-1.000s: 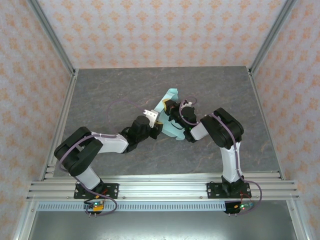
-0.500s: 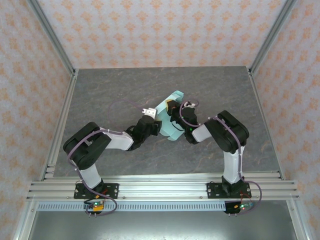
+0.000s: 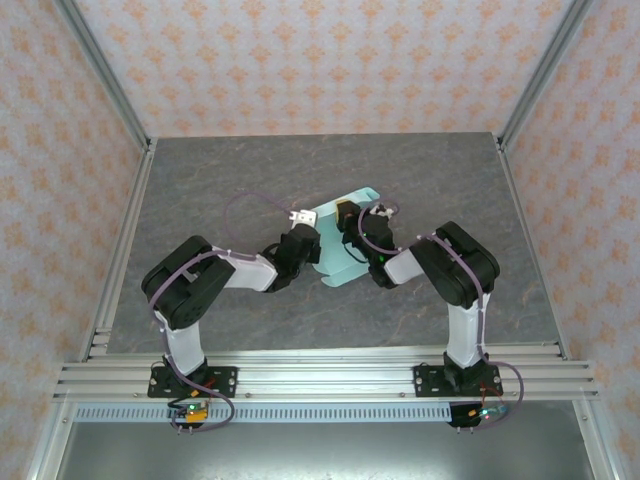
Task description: Fold the paper box
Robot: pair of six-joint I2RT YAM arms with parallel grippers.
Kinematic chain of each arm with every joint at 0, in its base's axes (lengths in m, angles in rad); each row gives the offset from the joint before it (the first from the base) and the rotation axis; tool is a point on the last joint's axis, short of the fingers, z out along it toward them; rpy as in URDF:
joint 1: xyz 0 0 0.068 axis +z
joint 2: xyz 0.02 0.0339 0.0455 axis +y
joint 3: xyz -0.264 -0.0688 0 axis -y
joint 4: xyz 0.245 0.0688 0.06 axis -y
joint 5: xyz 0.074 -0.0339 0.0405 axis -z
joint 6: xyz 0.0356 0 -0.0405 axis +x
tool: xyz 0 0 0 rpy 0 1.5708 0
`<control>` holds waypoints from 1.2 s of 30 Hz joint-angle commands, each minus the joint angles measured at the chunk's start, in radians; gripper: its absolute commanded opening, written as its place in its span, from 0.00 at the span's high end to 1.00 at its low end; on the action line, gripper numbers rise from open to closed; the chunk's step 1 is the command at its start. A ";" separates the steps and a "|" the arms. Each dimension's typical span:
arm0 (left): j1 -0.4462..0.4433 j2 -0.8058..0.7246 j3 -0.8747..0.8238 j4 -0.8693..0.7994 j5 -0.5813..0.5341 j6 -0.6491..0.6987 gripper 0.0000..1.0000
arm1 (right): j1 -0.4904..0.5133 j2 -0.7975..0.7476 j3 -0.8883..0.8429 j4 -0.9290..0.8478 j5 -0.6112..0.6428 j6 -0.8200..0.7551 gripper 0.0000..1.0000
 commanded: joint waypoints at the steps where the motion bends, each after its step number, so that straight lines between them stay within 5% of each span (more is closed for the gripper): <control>1: -0.001 0.006 0.053 0.054 -0.022 0.007 0.82 | 0.043 -0.011 -0.037 -0.057 -0.063 -0.004 0.88; 8: 0.003 0.031 0.031 0.090 -0.041 0.036 0.87 | 0.040 -0.132 -0.102 -0.079 -0.049 -0.086 0.68; 12: 0.018 0.029 0.014 0.108 -0.027 0.055 0.87 | 0.032 -0.333 -0.139 -0.264 -0.065 -0.199 0.56; 15: 0.028 0.035 -0.001 0.140 -0.015 0.066 0.87 | 0.032 -0.507 -0.137 -0.523 -0.073 -0.290 0.51; 18: 0.040 0.041 -0.013 0.165 0.030 0.073 0.86 | 0.033 -0.682 -0.062 -0.972 -0.020 -0.385 0.46; 21: 0.051 0.044 -0.031 0.194 0.090 0.102 0.84 | -0.002 -0.774 0.038 -1.257 0.047 -0.597 0.37; 23: 0.057 0.043 -0.046 0.201 0.096 0.108 0.84 | -0.052 -0.774 0.108 -1.360 0.033 -0.744 0.29; 28: 0.073 0.017 -0.116 0.264 0.215 0.149 0.81 | -0.193 -0.616 0.346 -1.557 -0.214 -1.072 0.27; 31: 0.073 0.010 -0.147 0.291 0.255 0.167 0.80 | -0.207 -0.459 0.526 -1.758 -0.324 -1.276 0.27; 36: 0.074 0.039 -0.153 0.333 0.294 0.180 0.79 | -0.208 -0.289 0.622 -1.816 -0.440 -1.409 0.25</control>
